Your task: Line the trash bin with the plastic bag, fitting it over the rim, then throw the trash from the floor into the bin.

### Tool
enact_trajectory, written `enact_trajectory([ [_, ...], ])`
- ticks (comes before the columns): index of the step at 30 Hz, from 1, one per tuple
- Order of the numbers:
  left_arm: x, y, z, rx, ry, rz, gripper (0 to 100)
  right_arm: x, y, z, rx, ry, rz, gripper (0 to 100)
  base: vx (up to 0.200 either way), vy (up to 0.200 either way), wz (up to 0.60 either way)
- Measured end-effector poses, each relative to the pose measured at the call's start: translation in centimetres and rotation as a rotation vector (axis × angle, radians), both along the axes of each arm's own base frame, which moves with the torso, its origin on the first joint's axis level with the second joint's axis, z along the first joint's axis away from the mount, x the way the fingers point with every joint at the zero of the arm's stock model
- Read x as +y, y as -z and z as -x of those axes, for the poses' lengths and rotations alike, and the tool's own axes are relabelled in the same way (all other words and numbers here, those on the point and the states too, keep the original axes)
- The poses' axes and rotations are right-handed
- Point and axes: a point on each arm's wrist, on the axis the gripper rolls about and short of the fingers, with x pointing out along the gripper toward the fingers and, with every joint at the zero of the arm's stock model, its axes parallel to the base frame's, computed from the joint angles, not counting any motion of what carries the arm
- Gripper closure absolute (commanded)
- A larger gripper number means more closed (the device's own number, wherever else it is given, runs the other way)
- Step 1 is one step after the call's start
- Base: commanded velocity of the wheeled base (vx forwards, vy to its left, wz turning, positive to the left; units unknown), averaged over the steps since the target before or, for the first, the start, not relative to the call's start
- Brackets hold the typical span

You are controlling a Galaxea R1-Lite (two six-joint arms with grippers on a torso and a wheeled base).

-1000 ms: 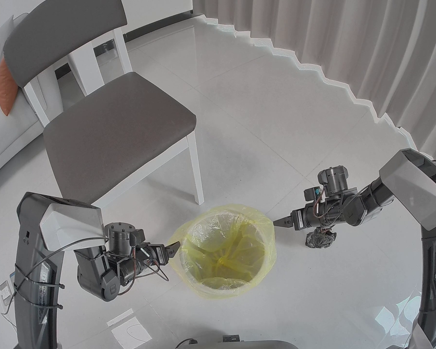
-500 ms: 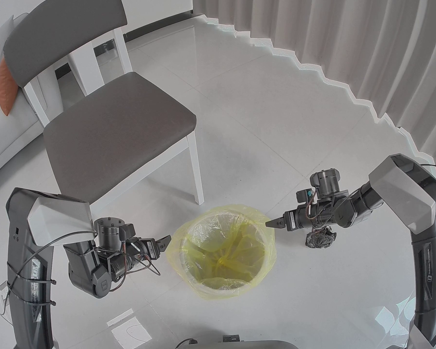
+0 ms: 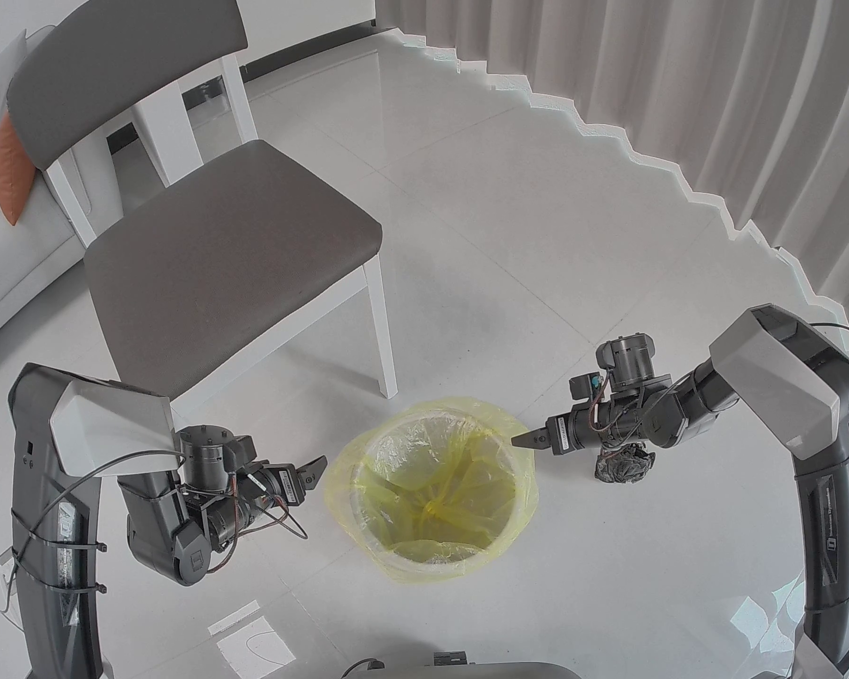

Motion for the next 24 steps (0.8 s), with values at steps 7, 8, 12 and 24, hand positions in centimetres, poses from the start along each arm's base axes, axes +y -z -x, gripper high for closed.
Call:
enact_trajectory([
  [7,0.09,-0.02,0.02,0.000,-0.003,0.000,0,0.12,0.10,-0.07,-0.005,-0.012,-0.012,100,0.000,0.000,0.00],
  [8,0.14,-0.02,0.01,0.000,-0.004,0.000,0,0.18,0.10,-0.07,-0.005,-0.013,-0.012,100,0.000,0.000,0.00],
  [12,0.23,-0.14,-0.06,-0.012,-0.007,0.002,0,0.31,0.11,-0.09,-0.006,-0.017,-0.014,100,0.000,0.000,0.00],
  [24,0.54,-0.11,0.15,-0.017,-0.013,0.002,0,0.64,0.36,-0.27,-0.010,-0.023,-0.014,100,0.000,0.000,0.00],
])
